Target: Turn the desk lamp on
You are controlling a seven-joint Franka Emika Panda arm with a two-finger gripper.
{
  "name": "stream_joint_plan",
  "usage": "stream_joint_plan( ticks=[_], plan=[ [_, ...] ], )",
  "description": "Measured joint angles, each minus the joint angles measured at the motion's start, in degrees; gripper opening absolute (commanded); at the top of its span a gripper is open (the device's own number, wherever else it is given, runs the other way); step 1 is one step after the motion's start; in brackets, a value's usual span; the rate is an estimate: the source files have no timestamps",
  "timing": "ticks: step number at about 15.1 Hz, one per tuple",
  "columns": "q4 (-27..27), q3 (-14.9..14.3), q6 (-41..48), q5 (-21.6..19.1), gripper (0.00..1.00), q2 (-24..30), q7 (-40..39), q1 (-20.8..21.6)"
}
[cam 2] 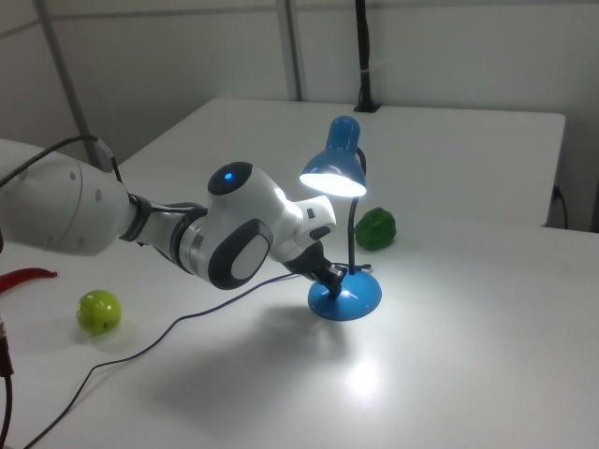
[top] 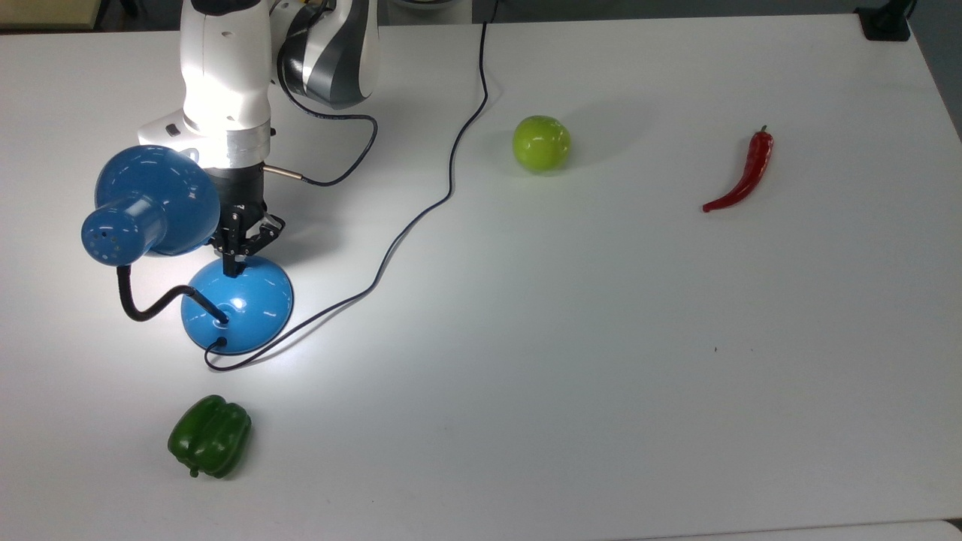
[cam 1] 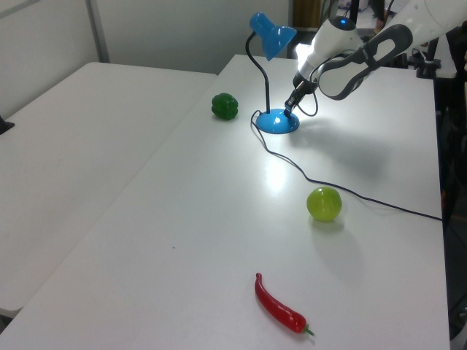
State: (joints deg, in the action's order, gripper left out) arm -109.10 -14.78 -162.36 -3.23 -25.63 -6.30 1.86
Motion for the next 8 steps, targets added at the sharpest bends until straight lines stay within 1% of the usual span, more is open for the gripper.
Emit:
stream_joint_plan(
  ticks=[5, 7, 8],
  plan=[
    [-0.1, 0.0, 0.3, 0.0, 0.0, 0.2, 0.0, -0.2],
    [0.0, -0.1, 4.6, 0.0, 0.0, 1.2, -0.1, -0.4],
    [0.0, -0.2, 10.1, 0.0, 0.0, 2.6, -0.5, -0.5]
  ],
)
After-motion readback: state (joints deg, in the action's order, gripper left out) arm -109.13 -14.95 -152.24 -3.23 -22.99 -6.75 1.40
